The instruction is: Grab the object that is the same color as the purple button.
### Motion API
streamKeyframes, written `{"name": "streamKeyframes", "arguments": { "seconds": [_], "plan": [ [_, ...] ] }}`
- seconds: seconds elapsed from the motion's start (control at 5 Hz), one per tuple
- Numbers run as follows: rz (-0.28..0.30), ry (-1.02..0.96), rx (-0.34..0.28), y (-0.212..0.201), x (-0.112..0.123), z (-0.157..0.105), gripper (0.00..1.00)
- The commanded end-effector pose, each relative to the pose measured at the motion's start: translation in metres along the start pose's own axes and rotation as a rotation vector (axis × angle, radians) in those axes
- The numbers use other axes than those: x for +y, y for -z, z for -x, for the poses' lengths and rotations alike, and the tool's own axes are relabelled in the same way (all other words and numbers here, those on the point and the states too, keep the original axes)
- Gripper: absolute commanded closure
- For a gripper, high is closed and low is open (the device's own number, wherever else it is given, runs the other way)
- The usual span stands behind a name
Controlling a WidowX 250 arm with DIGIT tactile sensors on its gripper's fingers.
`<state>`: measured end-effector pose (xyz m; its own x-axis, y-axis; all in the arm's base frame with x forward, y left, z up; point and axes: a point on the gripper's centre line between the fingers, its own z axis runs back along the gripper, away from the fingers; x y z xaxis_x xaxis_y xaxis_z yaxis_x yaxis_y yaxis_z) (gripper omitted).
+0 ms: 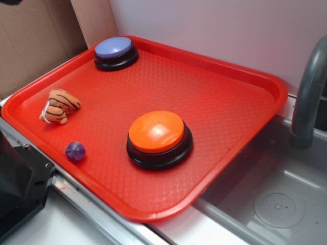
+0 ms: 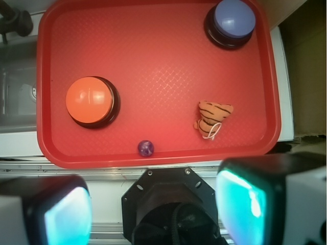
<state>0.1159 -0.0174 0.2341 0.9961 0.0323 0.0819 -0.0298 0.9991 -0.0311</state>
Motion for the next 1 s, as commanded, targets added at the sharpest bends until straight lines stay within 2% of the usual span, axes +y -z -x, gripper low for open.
{"name": "streamKeyframes", "arguments": {
  "seconds": [0.0,0.2,0.6,0.8],
  "plan": [
    [0.000,0.000,0.000,0.000,0.000,0.000,0.00],
    [0.079,0.073,0.013,0.050,-0.003,0.009,0.00],
    [0.086,0.095,0.033,0.149,-0.014,0.024,0.00],
    [0.141,0.121,0.041,0.199,-0.022,0.021,0.00]
  ]
}}
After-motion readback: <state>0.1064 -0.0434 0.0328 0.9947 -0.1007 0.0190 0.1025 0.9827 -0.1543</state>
